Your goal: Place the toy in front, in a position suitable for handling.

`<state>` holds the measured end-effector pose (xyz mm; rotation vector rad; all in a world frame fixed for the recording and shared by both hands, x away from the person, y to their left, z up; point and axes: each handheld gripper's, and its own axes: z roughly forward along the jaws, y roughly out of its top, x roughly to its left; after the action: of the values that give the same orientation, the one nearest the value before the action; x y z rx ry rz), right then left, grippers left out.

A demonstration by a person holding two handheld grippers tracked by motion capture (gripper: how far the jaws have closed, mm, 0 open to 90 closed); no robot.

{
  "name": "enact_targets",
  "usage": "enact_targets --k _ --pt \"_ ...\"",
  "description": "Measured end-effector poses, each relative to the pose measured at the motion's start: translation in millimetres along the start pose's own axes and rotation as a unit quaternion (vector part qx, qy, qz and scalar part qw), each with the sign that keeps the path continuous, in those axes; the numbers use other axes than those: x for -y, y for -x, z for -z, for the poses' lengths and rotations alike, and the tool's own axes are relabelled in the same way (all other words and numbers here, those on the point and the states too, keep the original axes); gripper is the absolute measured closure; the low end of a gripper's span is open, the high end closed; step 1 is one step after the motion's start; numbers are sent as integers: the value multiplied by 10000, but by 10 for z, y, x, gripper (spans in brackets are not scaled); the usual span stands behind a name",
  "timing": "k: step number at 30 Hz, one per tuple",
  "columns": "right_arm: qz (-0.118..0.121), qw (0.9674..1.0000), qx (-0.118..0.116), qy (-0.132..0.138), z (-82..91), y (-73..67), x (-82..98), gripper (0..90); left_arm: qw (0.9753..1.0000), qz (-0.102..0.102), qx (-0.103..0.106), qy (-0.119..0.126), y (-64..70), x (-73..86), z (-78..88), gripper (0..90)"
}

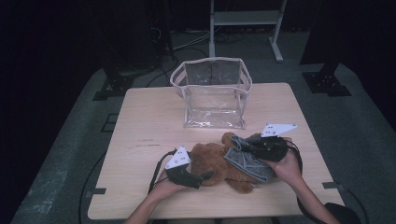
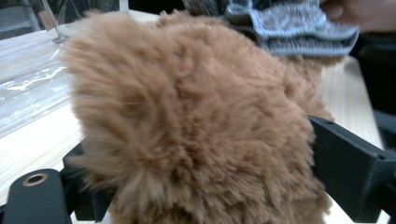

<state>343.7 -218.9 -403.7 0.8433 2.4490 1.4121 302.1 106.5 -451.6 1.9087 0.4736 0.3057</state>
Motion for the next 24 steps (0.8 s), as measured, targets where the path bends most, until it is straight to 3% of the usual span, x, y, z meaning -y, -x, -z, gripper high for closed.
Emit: enact_targets --k 2,5,8,10,11,13,18,24 --pt "-142 9998 -70 82 46 -25 -46 783 9998 -58 -158 -63 24 -13 6 222" --pt "-25 9989 -294 357 166 -191 -150 783 9997 19 -250 -63 30 -18 1 276" --pt "254 9992 -226 211 145 -314 -169 780 9997 -16 -224 -65 31 -30 -8 270" --pt "375 9993 -15 -53 78 -283 -116 781 9998 -13 -170 -45 27 -22 -4 239" --pt "308 9995 -58 -95 52 -239 -69 782 9999 27 -143 -50 24 -21 -3 208" --pt "85 9998 -192 -10 46 -164 8 785 9999 59 -105 -11 11 -14 -7 154" --pt "162 9996 -233 -48 84 -194 81 787 9999 136 42 -63 0 35 10 79" --pt "144 9997 -211 -52 94 -182 106 788 9991 143 79 -384 -4 115 25 47"
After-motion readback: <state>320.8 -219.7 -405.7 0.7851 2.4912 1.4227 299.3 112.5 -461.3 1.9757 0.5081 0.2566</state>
